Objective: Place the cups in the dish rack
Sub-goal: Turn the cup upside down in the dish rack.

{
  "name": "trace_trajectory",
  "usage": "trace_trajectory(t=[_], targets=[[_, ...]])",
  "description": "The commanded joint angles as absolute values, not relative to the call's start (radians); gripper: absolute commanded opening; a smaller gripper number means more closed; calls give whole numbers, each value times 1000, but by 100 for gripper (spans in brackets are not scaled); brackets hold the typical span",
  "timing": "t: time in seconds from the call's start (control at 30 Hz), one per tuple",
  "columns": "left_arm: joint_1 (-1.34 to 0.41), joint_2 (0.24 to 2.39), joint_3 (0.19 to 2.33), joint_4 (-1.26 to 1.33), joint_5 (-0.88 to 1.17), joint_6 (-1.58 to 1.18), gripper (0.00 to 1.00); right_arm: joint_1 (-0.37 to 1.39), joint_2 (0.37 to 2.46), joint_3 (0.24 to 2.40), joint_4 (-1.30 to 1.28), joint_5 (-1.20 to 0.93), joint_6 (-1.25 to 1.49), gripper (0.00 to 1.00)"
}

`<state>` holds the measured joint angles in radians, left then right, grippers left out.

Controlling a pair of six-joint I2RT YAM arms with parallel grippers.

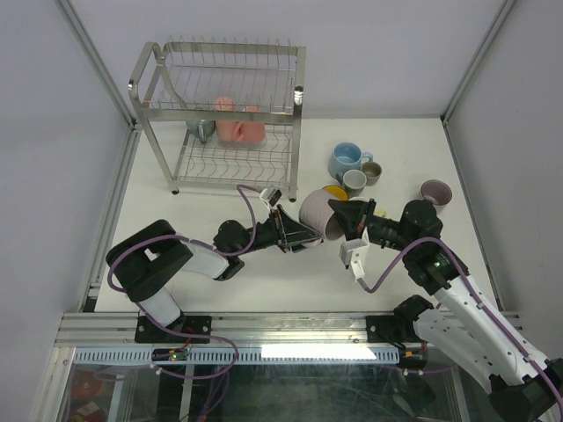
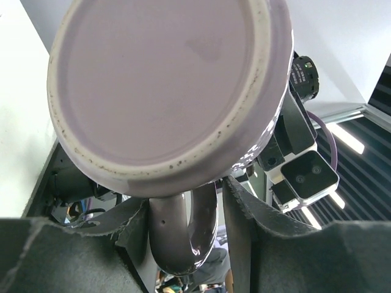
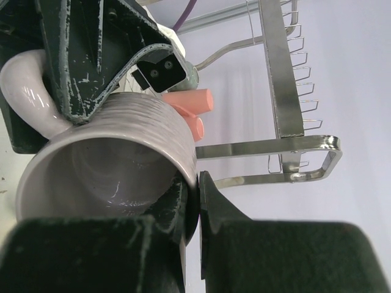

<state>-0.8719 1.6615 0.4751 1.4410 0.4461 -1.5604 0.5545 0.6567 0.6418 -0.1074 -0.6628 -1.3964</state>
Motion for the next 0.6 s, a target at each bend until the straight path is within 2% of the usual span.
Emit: trace_trajectory(t=[0.0, 0.07, 0.2, 0.3, 0.43, 0.57], targets=[[-882, 1616, 526, 1746, 421, -1560, 35, 573, 624, 664, 47, -718, -1374, 0], [-882, 1609, 526, 1747, 419, -1557, 27, 573, 623, 663, 42, -719, -1374, 0], [-881, 1595, 516, 1746, 412, -1552, 1, 573, 619, 659, 32, -721, -1376, 0], [-878, 1583, 500, 1746, 405, -1541, 0, 572, 612, 657, 15, -722, -1378, 0], [-865, 1555, 473, 1747, 401, -1526, 0, 573, 601, 657, -12, -721, -1382, 16], [-834, 1519, 439, 1746, 391, -1518, 0, 572, 590, 657, -36, -709, -1382, 42]])
